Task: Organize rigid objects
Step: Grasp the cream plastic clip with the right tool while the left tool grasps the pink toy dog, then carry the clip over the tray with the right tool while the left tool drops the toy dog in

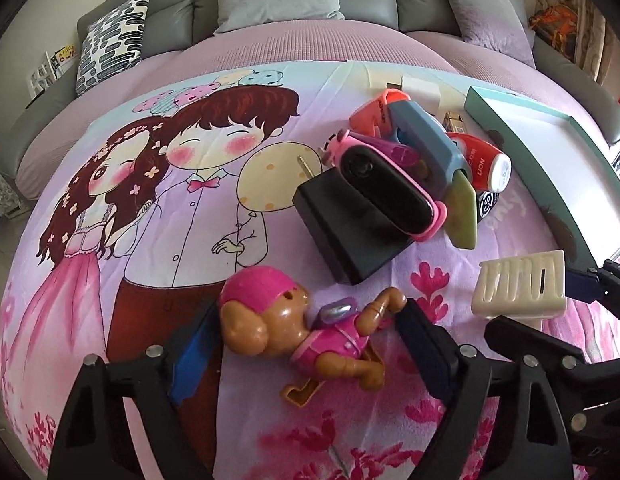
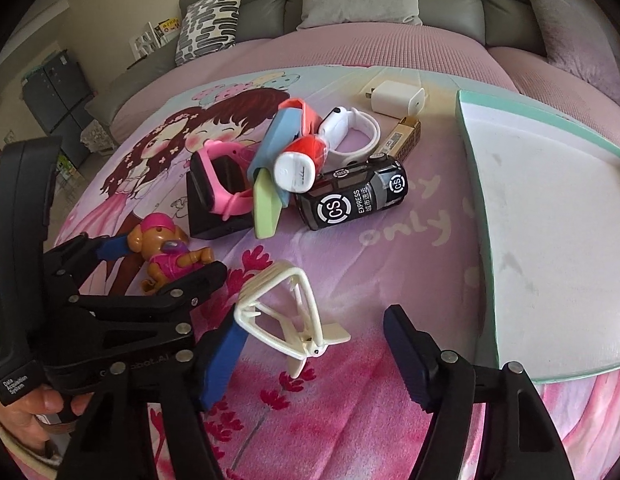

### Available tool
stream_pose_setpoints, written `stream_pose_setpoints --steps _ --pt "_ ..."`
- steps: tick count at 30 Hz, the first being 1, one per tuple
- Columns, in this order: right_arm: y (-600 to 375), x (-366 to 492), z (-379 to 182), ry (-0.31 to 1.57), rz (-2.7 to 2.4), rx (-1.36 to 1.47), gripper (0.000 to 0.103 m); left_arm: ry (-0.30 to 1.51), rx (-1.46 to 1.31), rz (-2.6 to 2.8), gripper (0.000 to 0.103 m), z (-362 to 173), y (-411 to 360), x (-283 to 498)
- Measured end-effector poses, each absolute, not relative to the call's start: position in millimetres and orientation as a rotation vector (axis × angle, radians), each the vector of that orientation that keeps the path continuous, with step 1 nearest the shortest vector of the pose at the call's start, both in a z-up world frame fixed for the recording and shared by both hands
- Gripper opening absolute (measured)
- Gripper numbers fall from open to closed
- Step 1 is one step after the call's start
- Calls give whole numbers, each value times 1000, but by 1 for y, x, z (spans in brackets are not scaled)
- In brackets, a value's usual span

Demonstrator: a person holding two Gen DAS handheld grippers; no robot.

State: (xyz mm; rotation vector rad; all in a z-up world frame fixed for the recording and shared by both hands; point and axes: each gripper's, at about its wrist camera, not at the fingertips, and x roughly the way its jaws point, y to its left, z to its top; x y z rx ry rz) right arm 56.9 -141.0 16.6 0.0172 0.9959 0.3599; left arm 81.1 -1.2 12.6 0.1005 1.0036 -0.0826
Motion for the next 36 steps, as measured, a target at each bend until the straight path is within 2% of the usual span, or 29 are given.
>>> stream_pose_setpoints --steps 5,10,12,17,28,36 --pt "-138 59 15 989 364 6 70 1000 92 -86 85 12 -1 82" --pt "-136 59 13 992 351 2 49 986 120 -72 85 12 -5 79" --pt "-139 59 13 990 356 16 34 984 127 -68 84 12 -7 77" --pt "-143 60 11 990 344 46 20 986 125 -55 84 14 -8 73" --pt "-146 48 23 937 350 60 19 978 102 -21 84 23 -4 65" --pt "-167 41 60 844 331 117 19 880 126 -14 84 69 -13 57"
